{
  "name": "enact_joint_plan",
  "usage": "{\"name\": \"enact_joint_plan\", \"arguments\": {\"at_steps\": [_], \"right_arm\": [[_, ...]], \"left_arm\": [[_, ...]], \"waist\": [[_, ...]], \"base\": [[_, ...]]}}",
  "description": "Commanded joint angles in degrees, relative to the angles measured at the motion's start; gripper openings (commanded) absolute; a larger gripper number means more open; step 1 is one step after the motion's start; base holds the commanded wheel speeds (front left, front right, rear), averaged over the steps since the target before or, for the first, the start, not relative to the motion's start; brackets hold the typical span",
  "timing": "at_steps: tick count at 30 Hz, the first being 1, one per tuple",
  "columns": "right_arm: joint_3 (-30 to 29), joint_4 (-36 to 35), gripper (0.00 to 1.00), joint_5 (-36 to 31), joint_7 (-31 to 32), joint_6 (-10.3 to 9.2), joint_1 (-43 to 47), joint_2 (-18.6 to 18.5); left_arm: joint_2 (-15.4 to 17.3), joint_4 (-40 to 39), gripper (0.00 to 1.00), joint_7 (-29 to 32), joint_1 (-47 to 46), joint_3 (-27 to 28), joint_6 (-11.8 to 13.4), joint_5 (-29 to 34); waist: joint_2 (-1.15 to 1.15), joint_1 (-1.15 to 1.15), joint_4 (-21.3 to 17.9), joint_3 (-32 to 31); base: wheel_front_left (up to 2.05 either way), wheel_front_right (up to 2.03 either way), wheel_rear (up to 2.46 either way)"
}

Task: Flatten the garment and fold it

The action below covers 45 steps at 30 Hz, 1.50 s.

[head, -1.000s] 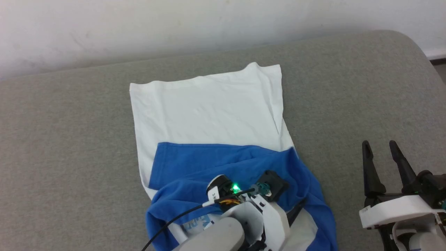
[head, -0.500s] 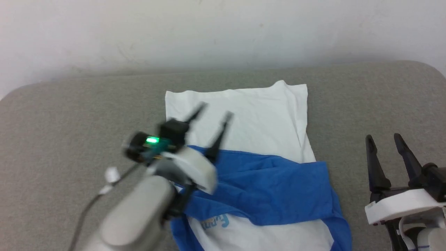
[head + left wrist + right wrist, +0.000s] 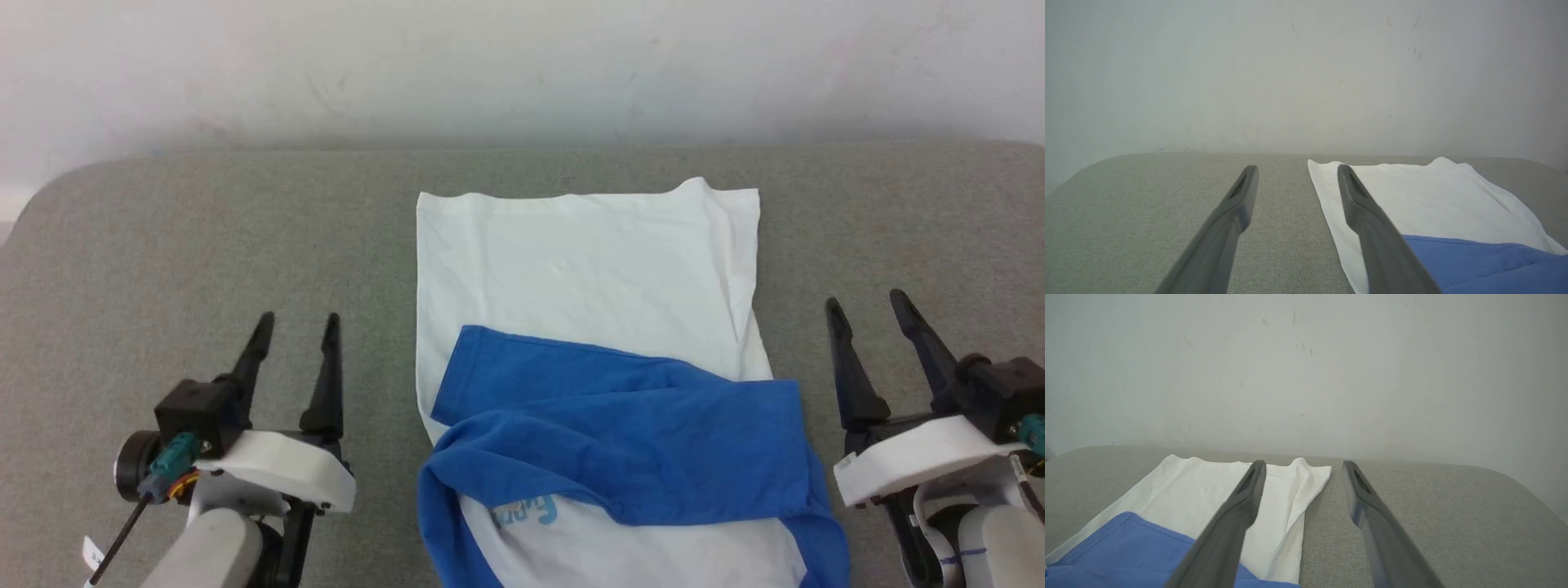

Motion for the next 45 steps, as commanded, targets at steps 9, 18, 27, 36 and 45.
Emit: {"name": "enact_joint_plan", "arguments": {"at_steps": [9, 18, 27, 36, 45], "right_arm": [[2.7, -0.1, 1.0, -0.6, 1.4, -0.12, -5.5, -0.6], [5.3, -2.4, 1.0, -2.0, 0.8, -0.12, -10.6, 0.5], [5.8, -3.3, 1.0, -2.1, -1.5, -0.12, -12.0, 2.6], [5.0, -2.2, 1.0, -1.6, -3.3, -0.12, -11.6, 3.6], [4.8, -1.7, 1.0, -1.6, -3.8, -0.12, -11.7, 3.9]], "left_arm": [[1.7, 3.9, 1.0, 7.6, -9.0, -5.1, -7.6, 0.7], [3.1, 15.5, 1.0, 22.1, -33.6, -9.1, -19.1, 0.4], [5.5, 27.2, 1.0, 41.3, -52.0, -15.3, -21.1, -6.3], [8.2, 31.6, 1.0, 47.8, -56.9, -19.3, -21.1, -11.7], [8.1, 38.8, 1.0, 51.9, -58.2, -22.0, -18.2, -8.9]], "waist": [[0.0, 0.0, 0.7, 7.8], [0.0, 0.0, -3.4, 18.5], [0.0, 0.0, -8.0, 23.9], [0.0, 0.0, -10.6, 25.6], [0.0, 0.0, -11.1, 26.1]], "base": [[0.0, 0.0, 0.0], [0.0, 0.0, 0.0], [0.0, 0.0, 0.0], [0.0, 0.0, 0.0], [0.0, 0.0, 0.0]]}}
